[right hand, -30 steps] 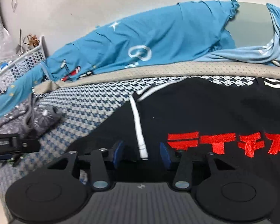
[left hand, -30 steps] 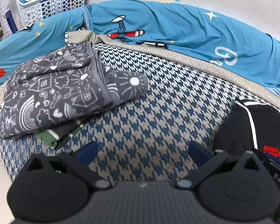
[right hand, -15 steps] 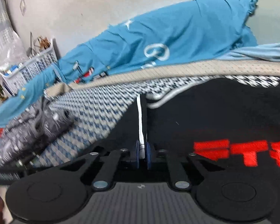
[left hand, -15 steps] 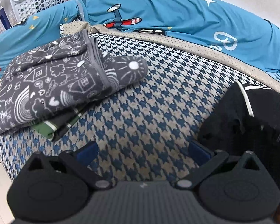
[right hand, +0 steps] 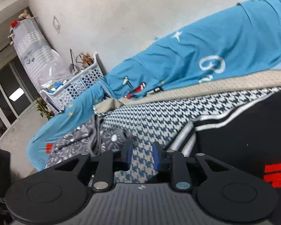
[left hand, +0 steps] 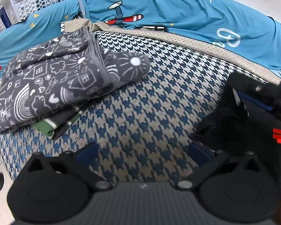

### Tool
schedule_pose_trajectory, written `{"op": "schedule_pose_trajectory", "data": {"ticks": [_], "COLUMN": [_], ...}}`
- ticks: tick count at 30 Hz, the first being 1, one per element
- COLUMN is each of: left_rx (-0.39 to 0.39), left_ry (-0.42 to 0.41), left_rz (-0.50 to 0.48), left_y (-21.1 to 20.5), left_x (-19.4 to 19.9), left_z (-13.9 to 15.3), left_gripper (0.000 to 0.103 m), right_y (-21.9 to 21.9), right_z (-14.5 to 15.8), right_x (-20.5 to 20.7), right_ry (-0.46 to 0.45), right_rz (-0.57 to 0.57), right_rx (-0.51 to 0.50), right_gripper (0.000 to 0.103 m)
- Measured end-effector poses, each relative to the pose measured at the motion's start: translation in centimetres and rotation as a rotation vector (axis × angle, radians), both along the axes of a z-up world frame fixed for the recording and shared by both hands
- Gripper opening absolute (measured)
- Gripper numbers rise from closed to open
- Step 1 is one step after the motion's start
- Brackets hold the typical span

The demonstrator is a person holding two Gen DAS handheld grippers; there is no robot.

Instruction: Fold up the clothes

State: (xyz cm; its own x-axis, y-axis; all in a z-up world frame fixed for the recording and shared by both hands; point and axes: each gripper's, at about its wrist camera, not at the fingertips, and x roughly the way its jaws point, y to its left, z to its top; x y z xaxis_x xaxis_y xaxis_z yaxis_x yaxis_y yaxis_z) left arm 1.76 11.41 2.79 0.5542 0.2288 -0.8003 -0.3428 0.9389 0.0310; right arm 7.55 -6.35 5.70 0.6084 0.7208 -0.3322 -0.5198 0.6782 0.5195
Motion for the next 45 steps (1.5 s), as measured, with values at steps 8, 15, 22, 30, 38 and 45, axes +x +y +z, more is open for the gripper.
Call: {"op": "schedule_pose_trajectory", "data": {"ticks": [8,15,22,30,38,45], "left_rx": [0.000,-0.006,-0.030,-0.049,-0.062,-0.061], "left_ry": [-0.009,-0.009,0.001,0.007,0.012,-0.010], "left_rz": [-0.011,-0.009,-0.006,0.027,0.005,-0.013], "left_y": [-0.7,-0.4,0.0,0.8,-0.4,-1.7], "left_x": [-0.1,-0.2,-0.3,-0.3,-0.1,0.0], "left_z": [0.3,0.3,0.3,0.2,0.4,1.0], "left_gripper": [0.103,0.103,0.103,0.103,0.103,0.103], "right_y": [-1.3,-3.4,-2.0,2.0,1.2,-0.6], "right_z": [0.7,-1.2,-2.7,-1.5,-0.7,0.1], "right_x": [-0.5,0.4,0.8,1.3,0.0,-1.0], "right_ry": [-0.014,0.083,0.093,0.001,0.012,0.078], "right_rz": [-0.157,-0.256,-0.250,-0.037,-0.073,-0.156], "right_rx": [-0.146,-0.189,-0.328,-0.211,-0.233,-0.318], "right_gripper": [0.032,0.032,0.032,0.032,0.033,0.038]}}
